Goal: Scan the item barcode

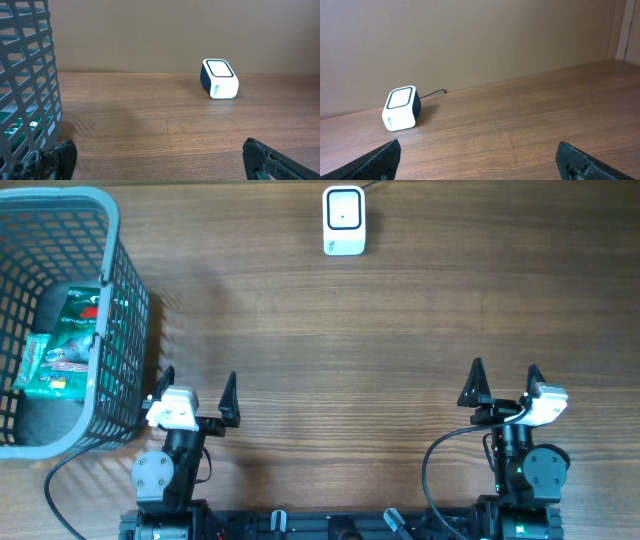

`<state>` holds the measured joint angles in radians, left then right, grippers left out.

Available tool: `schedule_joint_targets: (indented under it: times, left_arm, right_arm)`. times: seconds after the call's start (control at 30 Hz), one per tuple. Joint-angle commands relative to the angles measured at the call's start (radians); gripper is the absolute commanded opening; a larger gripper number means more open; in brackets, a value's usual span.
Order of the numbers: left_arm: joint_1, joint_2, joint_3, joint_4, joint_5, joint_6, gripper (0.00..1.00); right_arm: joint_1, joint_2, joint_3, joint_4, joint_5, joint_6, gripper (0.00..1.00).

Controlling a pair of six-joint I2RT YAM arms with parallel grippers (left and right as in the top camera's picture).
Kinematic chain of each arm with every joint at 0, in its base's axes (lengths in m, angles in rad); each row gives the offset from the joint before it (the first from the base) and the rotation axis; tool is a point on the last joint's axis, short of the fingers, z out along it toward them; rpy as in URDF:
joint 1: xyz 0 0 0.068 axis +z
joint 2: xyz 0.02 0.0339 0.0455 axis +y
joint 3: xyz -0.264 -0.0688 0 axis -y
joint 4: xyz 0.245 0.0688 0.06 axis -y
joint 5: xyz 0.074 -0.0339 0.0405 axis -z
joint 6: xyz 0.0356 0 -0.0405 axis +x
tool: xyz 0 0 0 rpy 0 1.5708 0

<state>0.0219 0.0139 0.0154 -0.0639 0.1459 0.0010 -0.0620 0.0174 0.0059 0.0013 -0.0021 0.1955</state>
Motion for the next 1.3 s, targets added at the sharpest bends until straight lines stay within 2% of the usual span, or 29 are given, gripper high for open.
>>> schedule_joint_targets:
  times: [0.0,1.13,1.27]
  left_arm:
    - [0.002,-0.005,-0.01,0.001,-0.01,-0.01,1.0]
    - [0.003,-0.005,-0.01,0.001,-0.013,-0.01,1.0]
    - [0.002,-0.005,-0.01,0.03,0.108,-0.01,1.0]
  right_arm:
    - [-0.002,-0.005,0.0,0.005,0.01,-0.011,1.0]
    - [-0.002,-0.003,0.0,0.005,0.01,-0.012,1.0]
    - [-0.002,-0.003,0.0,0.005,0.01,-0.012,1.0]
